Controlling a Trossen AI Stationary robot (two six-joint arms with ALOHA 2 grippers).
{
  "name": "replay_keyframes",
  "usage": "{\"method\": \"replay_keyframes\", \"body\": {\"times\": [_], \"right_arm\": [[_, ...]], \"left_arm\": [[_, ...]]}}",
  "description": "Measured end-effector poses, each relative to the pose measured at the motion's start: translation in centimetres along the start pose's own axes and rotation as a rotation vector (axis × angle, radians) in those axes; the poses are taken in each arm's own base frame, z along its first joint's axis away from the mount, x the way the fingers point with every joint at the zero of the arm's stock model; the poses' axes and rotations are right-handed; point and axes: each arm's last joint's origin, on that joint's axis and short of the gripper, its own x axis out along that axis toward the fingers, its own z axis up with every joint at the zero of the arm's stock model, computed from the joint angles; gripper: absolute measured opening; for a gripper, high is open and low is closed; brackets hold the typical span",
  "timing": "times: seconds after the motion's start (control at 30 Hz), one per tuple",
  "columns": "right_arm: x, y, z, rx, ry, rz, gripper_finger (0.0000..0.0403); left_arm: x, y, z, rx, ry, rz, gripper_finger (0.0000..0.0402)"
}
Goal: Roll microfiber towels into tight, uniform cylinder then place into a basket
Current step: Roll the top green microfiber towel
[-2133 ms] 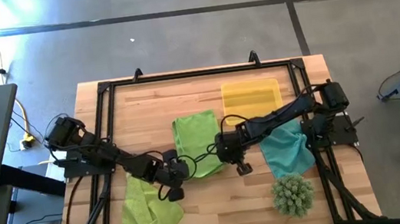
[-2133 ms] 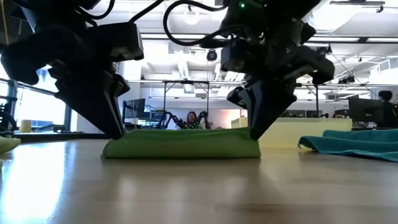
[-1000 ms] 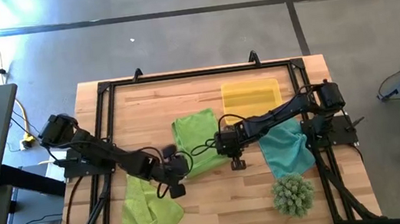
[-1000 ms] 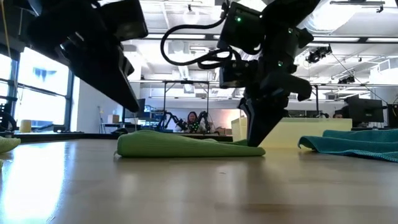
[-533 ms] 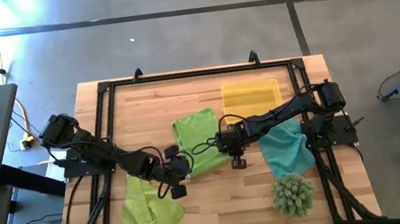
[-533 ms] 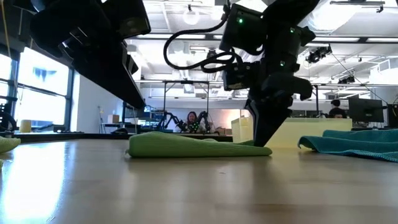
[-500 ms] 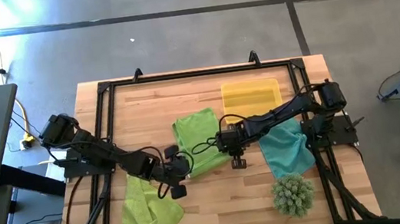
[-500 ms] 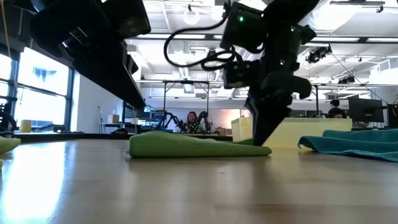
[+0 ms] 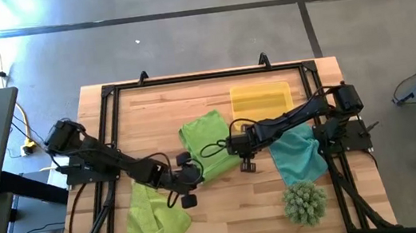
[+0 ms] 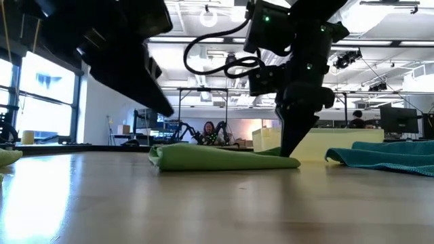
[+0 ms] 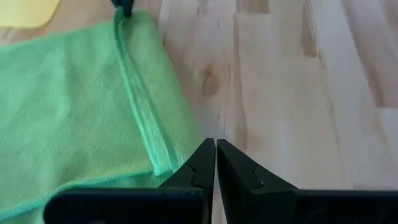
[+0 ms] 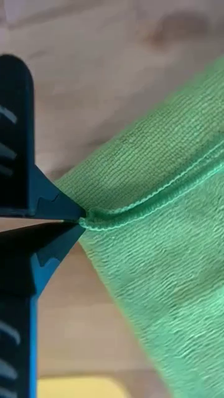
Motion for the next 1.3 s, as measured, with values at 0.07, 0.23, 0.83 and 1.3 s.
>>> {"method": "replay_keyframes", "body": {"times": [0.07, 0.23, 0.83, 1.3], "right_arm": [[0.0, 0.0, 0.0, 0.008, 0.002, -0.003, 0.0], [0.0, 0.0, 0.1, 0.009, -0.007, -0.002, 0.0], [0.0, 0.0, -0.1, 0.009, 0.006, -0.004, 0.0002], [-2.1, -0.1, 0.0, -0.14, 0.173, -0.003, 0.0105]], "left_arm": [[0.9, -0.3, -0.2, 0.009, -0.007, -0.001, 0.0008], [2.6, 0.0, -0.8, 0.005, -0.007, 0.034, 0.0008], [5.6, 2.7, -1.9, -0.03, 0.062, 0.148, 0.0007], [5.4, 2.6, -2.4, -0.05, 0.115, 0.129, 0.0007]]}}
